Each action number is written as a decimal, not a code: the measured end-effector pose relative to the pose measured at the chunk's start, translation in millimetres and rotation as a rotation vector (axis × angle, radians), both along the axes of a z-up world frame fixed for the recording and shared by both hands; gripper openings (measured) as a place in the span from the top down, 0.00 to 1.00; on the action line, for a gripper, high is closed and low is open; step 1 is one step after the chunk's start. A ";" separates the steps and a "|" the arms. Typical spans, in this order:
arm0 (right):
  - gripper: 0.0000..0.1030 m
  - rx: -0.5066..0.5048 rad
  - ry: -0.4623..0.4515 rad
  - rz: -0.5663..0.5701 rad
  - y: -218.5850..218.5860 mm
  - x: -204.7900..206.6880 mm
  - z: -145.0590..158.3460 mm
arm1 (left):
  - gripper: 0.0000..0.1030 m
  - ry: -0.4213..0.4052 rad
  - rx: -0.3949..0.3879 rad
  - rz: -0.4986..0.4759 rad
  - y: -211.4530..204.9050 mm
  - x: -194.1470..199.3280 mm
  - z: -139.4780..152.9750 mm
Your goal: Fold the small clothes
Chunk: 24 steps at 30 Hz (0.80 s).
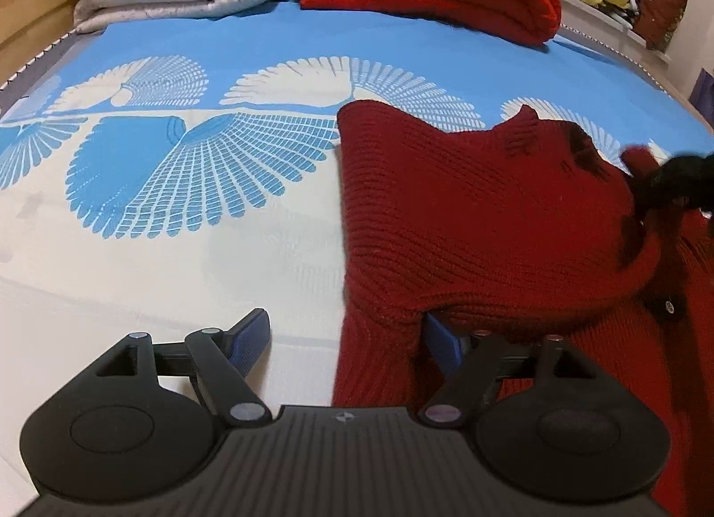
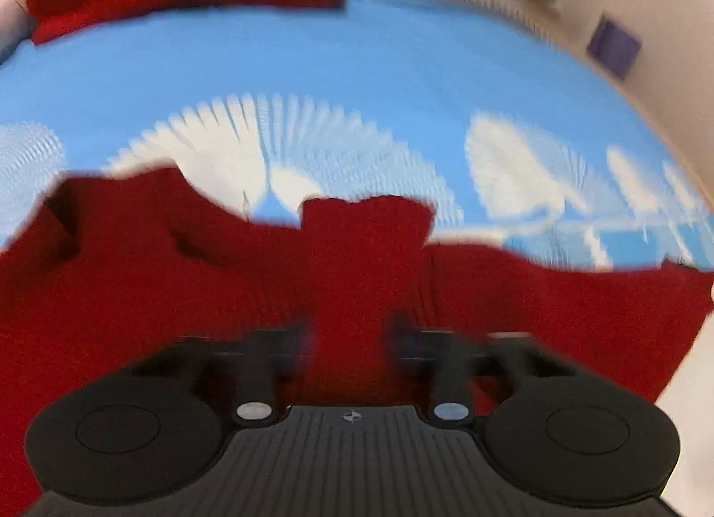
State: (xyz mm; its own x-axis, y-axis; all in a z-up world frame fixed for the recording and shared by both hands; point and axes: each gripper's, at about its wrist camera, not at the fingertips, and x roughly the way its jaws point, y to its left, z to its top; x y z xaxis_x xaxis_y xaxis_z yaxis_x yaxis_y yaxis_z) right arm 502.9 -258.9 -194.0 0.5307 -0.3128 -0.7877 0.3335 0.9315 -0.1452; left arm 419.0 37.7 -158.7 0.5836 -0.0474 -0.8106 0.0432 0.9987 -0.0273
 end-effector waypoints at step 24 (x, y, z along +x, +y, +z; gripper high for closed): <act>0.39 0.671 -0.331 -0.067 -169.6 -147.8 -14.5 | 0.21 -0.038 -0.215 0.145 23.7 15.1 16.6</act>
State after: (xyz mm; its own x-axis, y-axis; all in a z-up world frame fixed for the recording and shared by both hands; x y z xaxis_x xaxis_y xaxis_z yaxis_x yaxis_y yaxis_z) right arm 355.1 -428.5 -208.5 0.7696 0.1388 -0.6232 0.3198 0.7610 0.5644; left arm 434.0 61.4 -142.0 0.6267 -0.1300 -0.7684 -0.0947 0.9660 -0.2407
